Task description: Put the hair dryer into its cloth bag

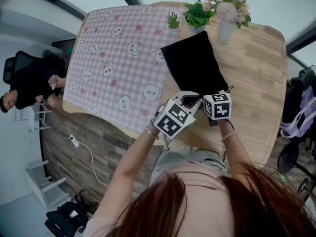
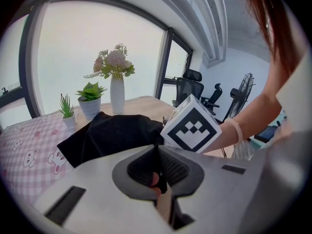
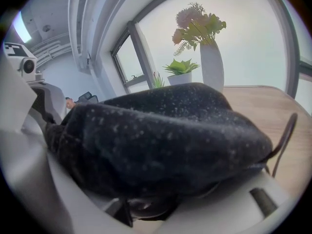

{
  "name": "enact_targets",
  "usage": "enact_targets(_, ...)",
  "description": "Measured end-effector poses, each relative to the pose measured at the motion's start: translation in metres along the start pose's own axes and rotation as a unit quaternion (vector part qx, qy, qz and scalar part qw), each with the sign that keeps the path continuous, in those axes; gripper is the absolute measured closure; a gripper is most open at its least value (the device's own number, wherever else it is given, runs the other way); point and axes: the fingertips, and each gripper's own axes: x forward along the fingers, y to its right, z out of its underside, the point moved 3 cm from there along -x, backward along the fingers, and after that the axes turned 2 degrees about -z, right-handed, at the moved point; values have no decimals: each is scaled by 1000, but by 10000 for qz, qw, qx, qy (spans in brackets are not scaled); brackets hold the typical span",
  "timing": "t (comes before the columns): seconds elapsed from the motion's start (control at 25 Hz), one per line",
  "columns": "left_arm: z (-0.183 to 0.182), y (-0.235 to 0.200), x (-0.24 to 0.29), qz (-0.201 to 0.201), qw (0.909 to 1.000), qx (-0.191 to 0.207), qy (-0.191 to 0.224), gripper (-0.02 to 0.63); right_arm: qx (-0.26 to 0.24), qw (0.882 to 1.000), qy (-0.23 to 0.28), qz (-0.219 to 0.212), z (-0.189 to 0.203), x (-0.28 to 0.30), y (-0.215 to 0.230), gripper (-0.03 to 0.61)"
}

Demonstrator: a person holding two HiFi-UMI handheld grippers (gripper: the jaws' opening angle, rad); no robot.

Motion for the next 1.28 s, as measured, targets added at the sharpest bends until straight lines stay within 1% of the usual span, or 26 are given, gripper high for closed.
enact_targets(0.36, -2, 5, 0, -43, 9999, -80, 111, 589, -156, 9998, 92, 75, 5, -16, -3, 298)
enact_targets(0.68, 3, 14, 2, -113, 9999, -4, 50, 589, -56, 9996, 245, 158, 13, -36, -4, 299)
enact_targets(1.28, 17, 23, 17, -47, 9998, -173, -61, 588, 191, 9979, 479, 393, 32, -75, 3, 307)
